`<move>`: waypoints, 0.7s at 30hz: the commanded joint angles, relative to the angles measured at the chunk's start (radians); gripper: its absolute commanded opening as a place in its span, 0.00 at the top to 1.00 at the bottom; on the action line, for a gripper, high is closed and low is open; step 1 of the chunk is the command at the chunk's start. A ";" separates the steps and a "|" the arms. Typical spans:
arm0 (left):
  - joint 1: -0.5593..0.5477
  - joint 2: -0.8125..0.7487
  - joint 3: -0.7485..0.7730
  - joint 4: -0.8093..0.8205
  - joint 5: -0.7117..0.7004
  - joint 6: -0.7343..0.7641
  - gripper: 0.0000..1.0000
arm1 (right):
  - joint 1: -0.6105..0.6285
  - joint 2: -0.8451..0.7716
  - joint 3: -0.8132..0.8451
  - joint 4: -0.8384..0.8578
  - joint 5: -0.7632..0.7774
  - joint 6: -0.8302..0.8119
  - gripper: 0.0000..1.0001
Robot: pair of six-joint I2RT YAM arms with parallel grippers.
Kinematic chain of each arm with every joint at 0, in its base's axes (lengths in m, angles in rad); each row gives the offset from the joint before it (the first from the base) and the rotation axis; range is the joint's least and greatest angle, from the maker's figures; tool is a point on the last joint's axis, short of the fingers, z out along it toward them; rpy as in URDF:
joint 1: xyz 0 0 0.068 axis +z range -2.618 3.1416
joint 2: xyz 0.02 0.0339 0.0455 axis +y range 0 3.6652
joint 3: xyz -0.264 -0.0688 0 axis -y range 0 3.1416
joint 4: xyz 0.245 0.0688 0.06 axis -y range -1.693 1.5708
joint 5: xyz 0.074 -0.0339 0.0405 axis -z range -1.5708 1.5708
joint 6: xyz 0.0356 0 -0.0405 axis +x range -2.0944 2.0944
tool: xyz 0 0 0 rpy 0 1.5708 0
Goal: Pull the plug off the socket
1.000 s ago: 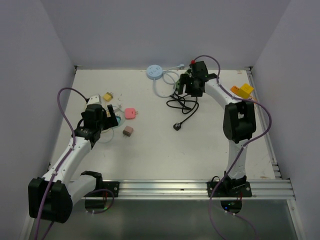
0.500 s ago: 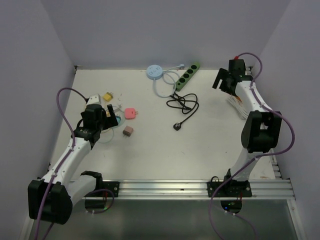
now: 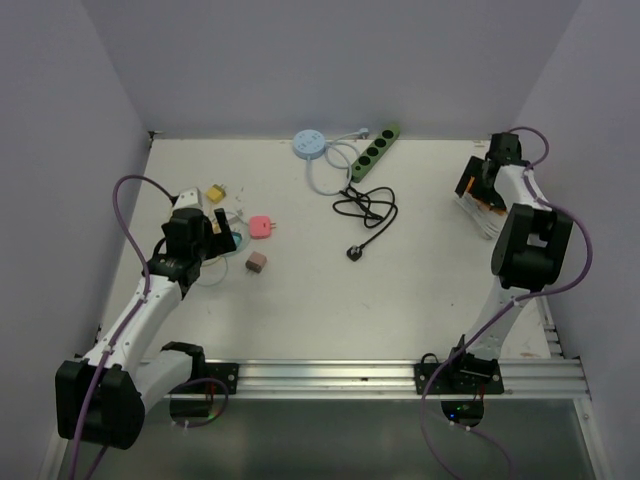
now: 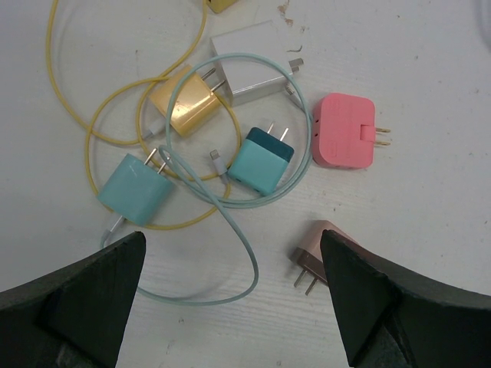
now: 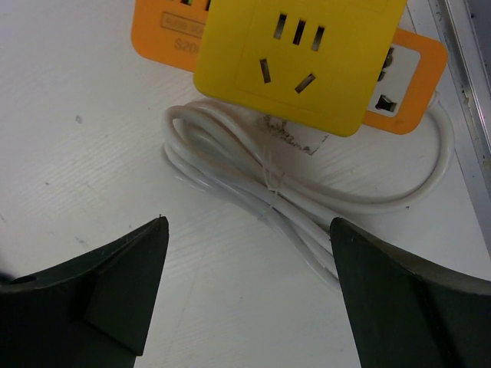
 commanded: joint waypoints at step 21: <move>-0.011 -0.032 0.006 0.053 0.020 0.036 0.01 | -0.017 0.000 -0.111 -0.016 -0.238 -0.088 0.56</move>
